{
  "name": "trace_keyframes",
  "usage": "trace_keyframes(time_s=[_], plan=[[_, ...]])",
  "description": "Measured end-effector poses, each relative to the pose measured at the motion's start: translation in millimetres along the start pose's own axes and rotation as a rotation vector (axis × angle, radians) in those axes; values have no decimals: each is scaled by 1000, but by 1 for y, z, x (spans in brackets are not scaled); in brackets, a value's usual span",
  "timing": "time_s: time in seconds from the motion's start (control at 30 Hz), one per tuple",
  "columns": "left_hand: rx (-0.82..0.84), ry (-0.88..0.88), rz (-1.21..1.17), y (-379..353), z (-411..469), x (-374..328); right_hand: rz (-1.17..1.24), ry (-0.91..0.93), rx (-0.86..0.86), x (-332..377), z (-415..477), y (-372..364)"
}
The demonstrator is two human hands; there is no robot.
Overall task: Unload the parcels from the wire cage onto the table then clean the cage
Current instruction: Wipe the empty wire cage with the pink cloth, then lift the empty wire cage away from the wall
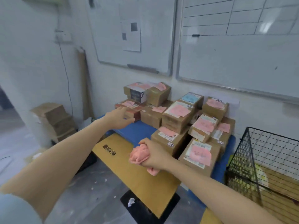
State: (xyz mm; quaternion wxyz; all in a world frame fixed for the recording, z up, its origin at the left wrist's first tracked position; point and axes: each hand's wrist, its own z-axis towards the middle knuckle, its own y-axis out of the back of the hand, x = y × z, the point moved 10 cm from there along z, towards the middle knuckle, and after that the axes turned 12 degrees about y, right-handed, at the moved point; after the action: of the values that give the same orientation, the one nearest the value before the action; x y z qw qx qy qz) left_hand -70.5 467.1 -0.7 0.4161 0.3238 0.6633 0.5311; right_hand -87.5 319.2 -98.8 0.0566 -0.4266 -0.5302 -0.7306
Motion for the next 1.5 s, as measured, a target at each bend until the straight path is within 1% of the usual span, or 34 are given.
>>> trace_keyframes(time_s=[0.07, 0.13, 0.2, 0.3, 0.4, 0.57, 0.7, 0.83, 0.93, 1.0, 1.17, 1.27, 1.33, 1.5], plan=[[10, -23, 9, -3, 18, 16, 9, -52, 23, -14, 23, -24], [11, -58, 15, -5, 32, 23, -30, -87, 21, -30, 42, -42], [28, -99, 20, -9, 42, 25, -82, -112, 59, -39, 50, -56], [68, -140, 35, -19, 60, 27, -131, -134, 101, -49, 56, -69], [85, -162, 6, -24, 73, 24, -111, -127, 87, -54, 60, -71], [96, -247, -27, -32, 76, -4, -109, -116, 15, -47, 59, -51], [107, -277, -62, -31, 77, -25, -143, -86, -25, -32, 58, -29], [85, -359, -76, -19, 66, -58, -249, -52, -110, -9, 43, 19], [76, -413, -87, -13, 56, -94, -346, -33, -210, 1, 13, 72], [88, -451, -92, -14, 47, -126, -423, -69, -240, -3, -17, 107], [68, -611, -62, -26, -8, -247, -580, -229, -311, -31, -121, 196], [139, -700, -87, -50, -47, -323, -638, -302, -354, -54, -188, 241], [164, -690, -83, -71, -63, -368, -644, -339, -374, -75, -232, 267], [138, -611, -22, -126, -85, -458, -684, -437, -377, -140, -341, 332]])
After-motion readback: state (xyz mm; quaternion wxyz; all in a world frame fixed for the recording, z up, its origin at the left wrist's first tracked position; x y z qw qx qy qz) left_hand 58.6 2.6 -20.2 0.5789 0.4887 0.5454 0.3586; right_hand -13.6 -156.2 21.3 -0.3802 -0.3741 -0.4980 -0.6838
